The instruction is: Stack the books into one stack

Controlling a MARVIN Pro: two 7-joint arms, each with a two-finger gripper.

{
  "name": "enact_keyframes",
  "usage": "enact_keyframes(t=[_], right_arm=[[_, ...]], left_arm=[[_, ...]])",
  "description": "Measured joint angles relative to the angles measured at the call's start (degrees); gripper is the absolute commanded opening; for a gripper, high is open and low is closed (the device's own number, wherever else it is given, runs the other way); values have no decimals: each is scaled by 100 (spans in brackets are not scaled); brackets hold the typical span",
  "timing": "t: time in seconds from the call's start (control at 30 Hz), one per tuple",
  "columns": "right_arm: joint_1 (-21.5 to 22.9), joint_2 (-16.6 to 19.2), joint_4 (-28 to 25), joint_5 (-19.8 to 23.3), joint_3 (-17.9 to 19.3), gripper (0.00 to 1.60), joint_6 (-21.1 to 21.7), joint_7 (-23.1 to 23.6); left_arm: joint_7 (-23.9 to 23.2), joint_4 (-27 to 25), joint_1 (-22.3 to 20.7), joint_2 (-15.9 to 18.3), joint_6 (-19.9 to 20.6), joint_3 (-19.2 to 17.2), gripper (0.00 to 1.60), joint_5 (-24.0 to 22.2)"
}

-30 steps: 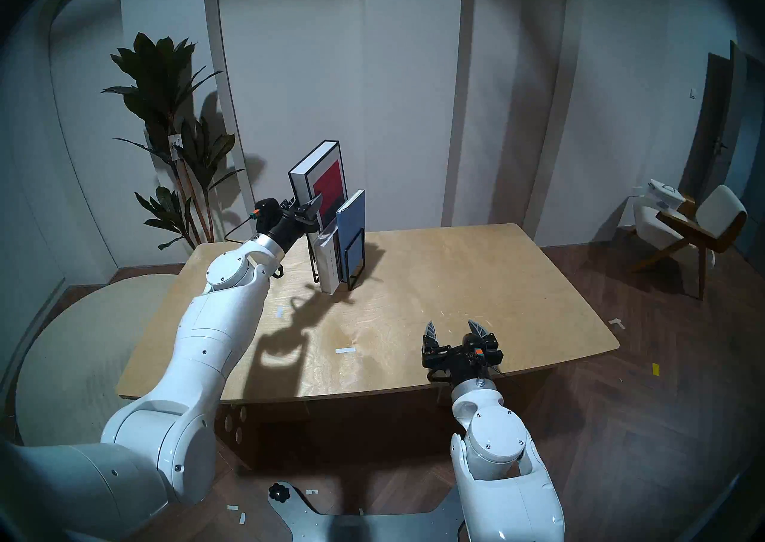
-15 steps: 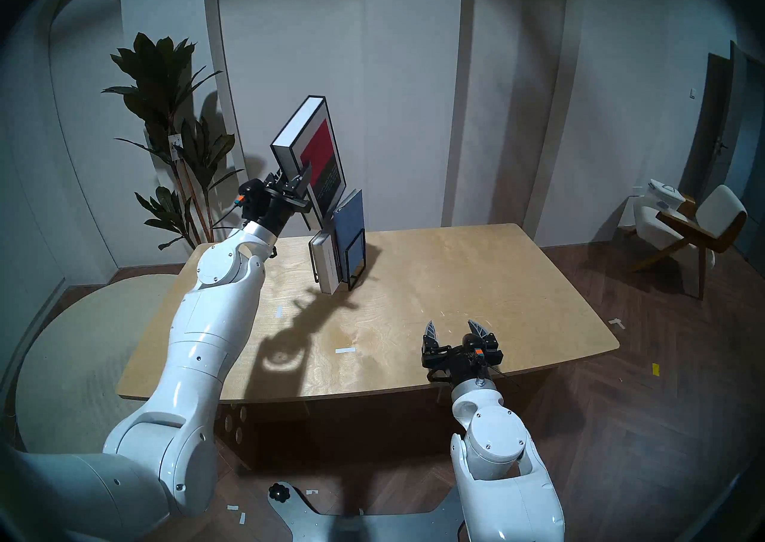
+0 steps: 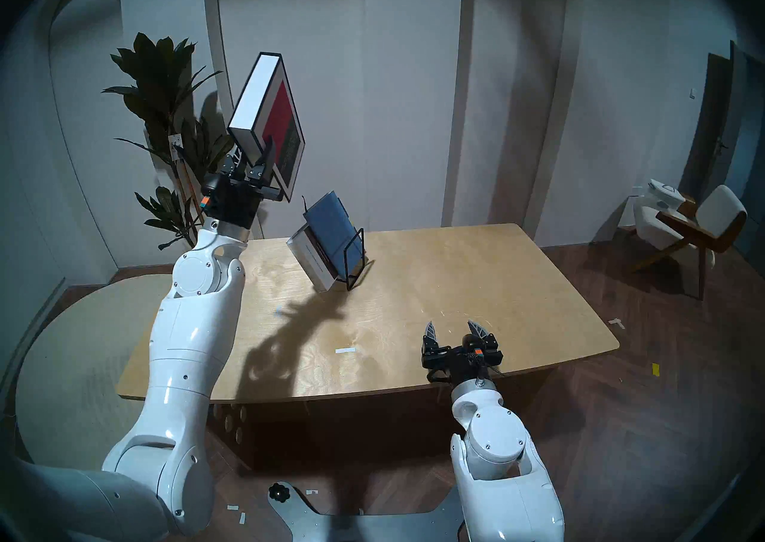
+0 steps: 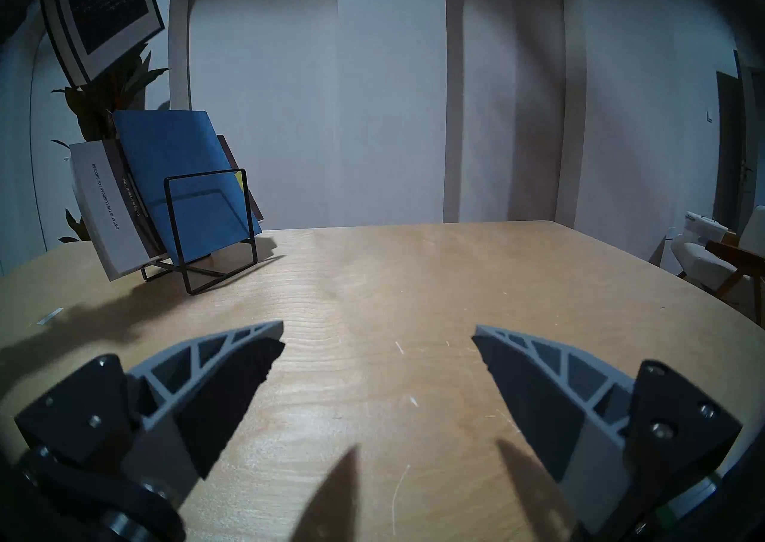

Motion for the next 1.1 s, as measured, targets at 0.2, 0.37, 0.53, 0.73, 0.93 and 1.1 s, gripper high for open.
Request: enact_keyframes(t=[0.2, 0.37, 0.53, 0.73, 0.93, 1.1], right_arm=[[3, 0, 13, 0, 0, 160, 0, 0], [7, 0, 25, 0, 0, 160, 0, 0], [11, 0, 33, 0, 0, 160, 0, 0], [17, 0, 43, 0, 0, 160, 0, 0], [22, 0, 54, 0, 0, 160, 0, 0], [28, 0, 66, 0, 0, 160, 0, 0]], left_arm=[[166, -454, 431, 69, -572, -285, 0, 401], [277, -744, 817, 87, -1016, -521, 0, 814], [359, -830, 1204, 101, -1464, -798, 0, 1286], [401, -797, 1662, 204, -1863, -1244, 0, 2032], [371, -604, 1802, 448, -1950, -1632, 0, 2765], [183, -284, 1927, 669, -1977, -1736, 0, 3491]])
